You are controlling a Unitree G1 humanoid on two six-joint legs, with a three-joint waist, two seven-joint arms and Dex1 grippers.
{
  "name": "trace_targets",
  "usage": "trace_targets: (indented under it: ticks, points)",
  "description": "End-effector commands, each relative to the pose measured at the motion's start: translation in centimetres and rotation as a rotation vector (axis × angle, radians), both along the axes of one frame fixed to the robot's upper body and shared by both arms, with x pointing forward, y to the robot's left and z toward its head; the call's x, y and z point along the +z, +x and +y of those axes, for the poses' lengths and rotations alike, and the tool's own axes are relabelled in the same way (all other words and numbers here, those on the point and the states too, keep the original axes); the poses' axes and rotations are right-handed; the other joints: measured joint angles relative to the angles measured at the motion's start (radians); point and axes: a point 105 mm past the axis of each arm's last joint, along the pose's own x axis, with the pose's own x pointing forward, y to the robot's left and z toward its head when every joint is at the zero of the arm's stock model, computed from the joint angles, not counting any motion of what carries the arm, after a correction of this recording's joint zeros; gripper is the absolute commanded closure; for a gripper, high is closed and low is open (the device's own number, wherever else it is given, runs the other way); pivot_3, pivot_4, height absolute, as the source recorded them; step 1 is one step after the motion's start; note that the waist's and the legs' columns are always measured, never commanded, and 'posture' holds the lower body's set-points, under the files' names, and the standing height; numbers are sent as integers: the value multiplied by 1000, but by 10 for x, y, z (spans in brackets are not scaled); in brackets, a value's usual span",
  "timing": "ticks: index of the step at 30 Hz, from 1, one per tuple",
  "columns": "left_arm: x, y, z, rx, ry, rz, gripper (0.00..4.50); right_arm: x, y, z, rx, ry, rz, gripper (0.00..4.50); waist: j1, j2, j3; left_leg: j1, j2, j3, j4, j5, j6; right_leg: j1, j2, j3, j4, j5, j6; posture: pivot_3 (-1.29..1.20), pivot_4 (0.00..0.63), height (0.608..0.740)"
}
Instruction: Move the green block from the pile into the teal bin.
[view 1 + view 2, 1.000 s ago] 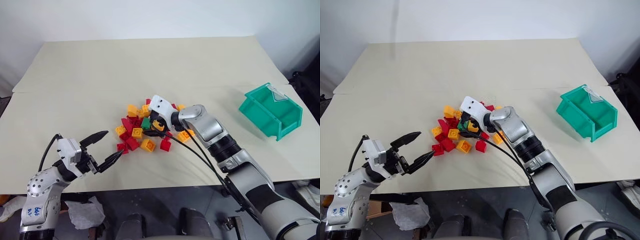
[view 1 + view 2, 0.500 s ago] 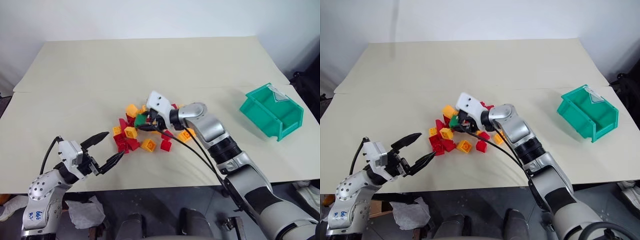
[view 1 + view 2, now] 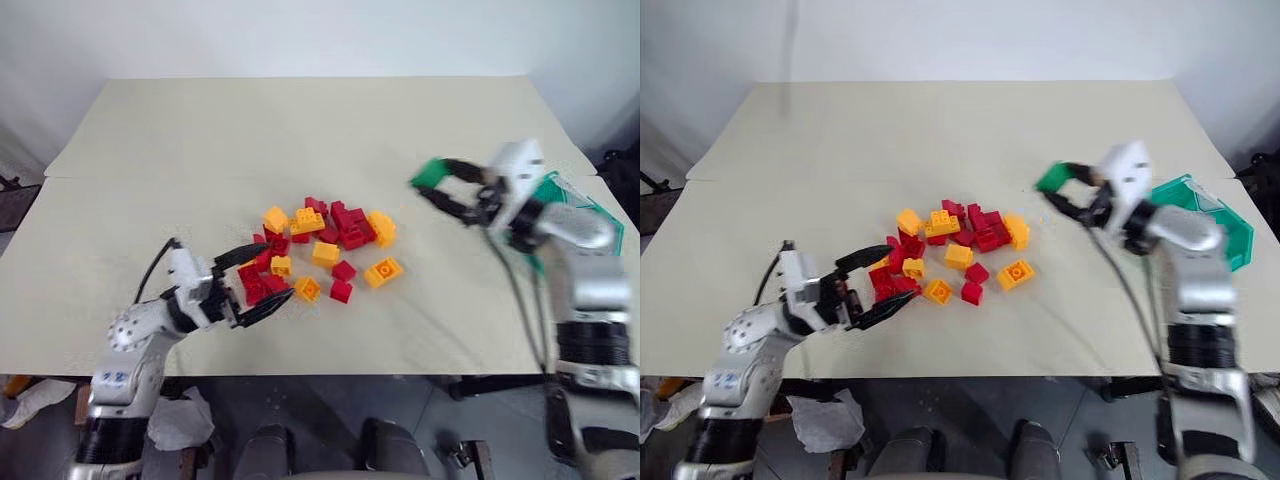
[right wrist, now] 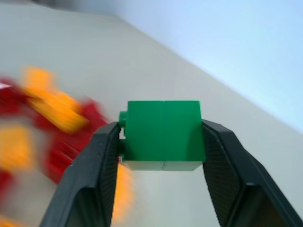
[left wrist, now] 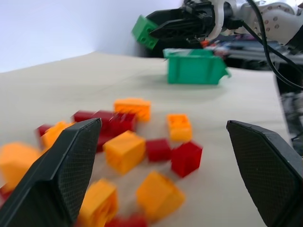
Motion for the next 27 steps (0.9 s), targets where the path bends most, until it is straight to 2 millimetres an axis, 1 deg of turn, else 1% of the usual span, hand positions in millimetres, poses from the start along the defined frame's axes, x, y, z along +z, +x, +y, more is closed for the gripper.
trace_targets:
  ticks: [1,3,4,5,6,7,8,10,13,14,16,18,20,21,23,26,27]
  points:
    - [9,3,-26,-126,-5,-28,0,19,-16,-64,-229,14,-93,2415,1,0,0,0,0,0,0,0,0,0,0,0,0,0,0,0,150,740]
    - [11,6,-35,-160,4,-34,0,18,-21,-89,-326,19,-85,2415,-2,0,0,1,0,1,0,0,0,1,0,0,-1,0,0,0,150,740]
    - [11,7,-37,-172,12,-38,0,17,-23,-97,-358,11,-84,2415,-7,0,0,1,0,2,0,0,0,1,0,0,-1,0,0,0,150,740]
    - [10,8,-41,-188,28,-39,0,13,-24,-110,-406,2,-62,2415,-10,0,0,1,0,2,0,0,0,1,0,0,-1,0,0,0,150,740]
    - [9,9,-44,-200,39,-41,0,11,-25,-119,-438,-5,-48,2415,-10,0,0,2,0,2,0,0,0,1,0,0,-1,0,0,0,150,740]
    - [8,10,-47,-218,44,-44,0,7,-24,-136,-513,14,-22,2415,-11,0,0,2,0,3,0,0,0,1,0,0,-1,0,0,0,150,740]
    - [8,10,-49,-229,45,-45,0,4,-24,-148,-565,29,-4,2415,-10,0,0,2,0,3,0,0,0,1,0,1,-1,0,0,0,150,740]
    - [8,11,-50,-232,45,-46,0,-1,-21,-162,-614,57,16,2415,-9,0,0,2,0,3,1,0,1,2,0,1,-1,0,0,0,150,740]
    - [14,14,-45,-184,9,-51,0,-16,-12,-171,-644,91,99,2415,-9,0,0,2,0,3,1,1,1,2,0,1,-1,0,0,0,150,740]
    - [17,15,-44,-167,-10,-51,0,-18,-11,-173,-650,99,113,2415,-9,0,0,2,0,3,1,1,1,2,0,1,-1,0,0,0,150,740]
    - [18,13,-39,-150,-20,-56,0,-24,-8,-172,-640,117,148,2415,-8,0,0,1,0,3,1,1,1,2,0,1,-1,0,0,0,150,740]
    - [16,11,-34,-131,-15,-56,0,-25,-4,-166,-619,115,151,1681,-8,1,0,2,0,3,1,1,1,2,0,1,-1,0,0,0,150,740]
    - [15,11,-31,-119,-13,-55,0,-25,-3,-163,-604,116,154,1133,-7,1,0,1,0,3,1,1,1,2,0,1,-2,0,0,0,150,740]
    - [15,11,-30,-113,-12,-55,0,-23,-3,-164,-605,112,145,720,-7,1,0,1,0,3,1,1,1,2,0,1,-2,0,0,0,150,740]
    - [15,11,-28,-102,-11,-55,0,-18,-4,-165,-607,109,118,64,-4,1,0,1,0,2,2,1,1,2,-1,1,-2,0,0,0,150,740]
    - [14,12,-24,-86,-6,-54,0,-9,-9,-167,-597,106,81,24,1,1,0,1,0,2,3,1,1,3,-1,1,-2,0,0,0,150,740]
    - [14,12,-22,-77,-2,-54,0,-4,-11,-164,-569,99,57,24,0,1,0,1,0,2,3,1,1,3,-1,1,-2,0,0,0,150,740]
